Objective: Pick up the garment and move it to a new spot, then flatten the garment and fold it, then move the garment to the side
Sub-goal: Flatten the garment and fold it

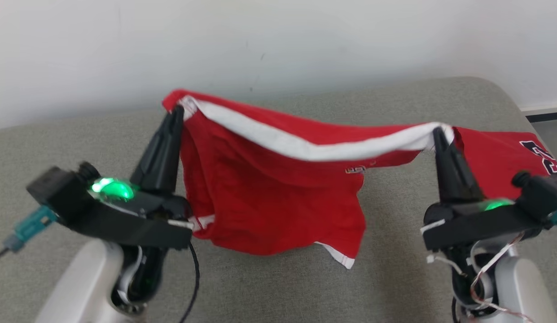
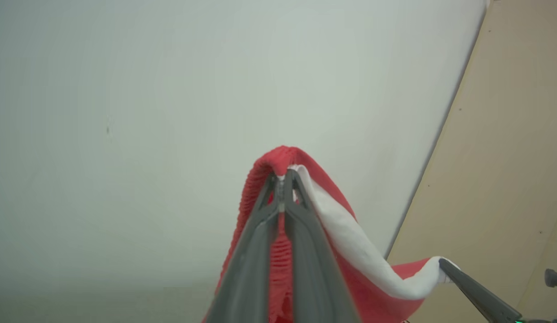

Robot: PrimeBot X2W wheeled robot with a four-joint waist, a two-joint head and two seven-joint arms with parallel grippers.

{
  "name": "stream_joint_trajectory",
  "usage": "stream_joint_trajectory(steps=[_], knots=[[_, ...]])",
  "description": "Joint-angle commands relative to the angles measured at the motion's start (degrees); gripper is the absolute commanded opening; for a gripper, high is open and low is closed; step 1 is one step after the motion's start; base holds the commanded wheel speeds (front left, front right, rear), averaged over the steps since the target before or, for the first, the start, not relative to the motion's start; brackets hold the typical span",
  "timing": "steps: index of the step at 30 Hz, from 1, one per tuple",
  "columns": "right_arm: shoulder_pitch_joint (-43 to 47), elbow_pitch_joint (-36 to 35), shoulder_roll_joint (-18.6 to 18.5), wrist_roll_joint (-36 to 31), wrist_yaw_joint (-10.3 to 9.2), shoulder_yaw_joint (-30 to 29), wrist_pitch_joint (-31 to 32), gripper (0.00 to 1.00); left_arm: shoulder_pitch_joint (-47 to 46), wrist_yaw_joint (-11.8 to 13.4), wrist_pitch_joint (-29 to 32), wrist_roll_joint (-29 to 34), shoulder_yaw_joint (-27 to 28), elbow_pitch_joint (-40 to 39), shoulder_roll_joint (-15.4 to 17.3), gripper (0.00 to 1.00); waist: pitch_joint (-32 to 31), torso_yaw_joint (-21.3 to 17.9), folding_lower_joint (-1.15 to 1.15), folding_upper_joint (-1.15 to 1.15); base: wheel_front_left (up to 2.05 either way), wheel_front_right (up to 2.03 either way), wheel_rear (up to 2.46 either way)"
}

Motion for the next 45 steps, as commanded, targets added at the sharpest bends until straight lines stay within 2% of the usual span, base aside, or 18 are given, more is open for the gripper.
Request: stream_joint_trajectory(steps=[1, 8, 13, 19, 24, 33, 45], knots=[[-1.21, -0.85, -0.45, 0.68, -0.13, -0.09, 0.28, 0.00, -1.59, 0.08, 0.35, -0.96, 0.17, -0.73, 0.67, 0.00, -0.18, -0.16, 0.00, 0.00, 0.00, 0.00, 0.00], [-5.69, -3.80, -0.90, 3.04, -0.12, -1.06, 0.89, 0.00, -6.38, 0.08, 2.20, -5.76, 0.97, -3.19, 3.01, 0.00, -0.56, -0.55, 0.00, 0.00, 0.00, 0.00, 0.00], [-8.34, -5.86, -0.51, 4.82, -0.12, -1.93, -1.39, 0.00, -8.35, 0.08, 3.35, -9.18, 0.68, -4.58, 3.96, 0.00, -0.56, -0.57, 0.00, 0.00, 0.00, 0.00, 0.00], [-10.38, -6.82, -0.23, 4.80, -0.12, -2.24, -4.58, 0.00, -9.23, 0.08, 2.74, -13.56, 1.65, -4.95, 3.16, 0.00, -1.13, -0.60, 0.00, 0.00, 0.00, 0.00, 0.00], [-11.11, -6.06, -0.34, 4.39, -0.12, -1.72, -4.49, 0.00, -8.59, 0.08, 3.39, -13.50, 1.14, -4.10, 4.29, 0.00, -1.19, -0.68, 0.00, 0.00, 0.00, 0.00, 0.00], [-16.06, 1.62, -1.89, 3.18, -0.12, 0.58, -3.80, 0.00, -10.06, 0.11, 2.22, -13.41, -0.13, 1.43, 1.83, 0.00, 0.62, -0.87, 0.00, 0.00, 0.00, 0.00, 0.00], [-31.74, 17.41, -4.46, 3.57, -0.12, 6.80, -6.77, 0.00, -19.51, 0.09, 0.36, -12.71, -0.20, 11.76, -1.03, 0.00, 6.94, -1.52, 0.00, 0.00, 0.00, 0.00, 0.00]])
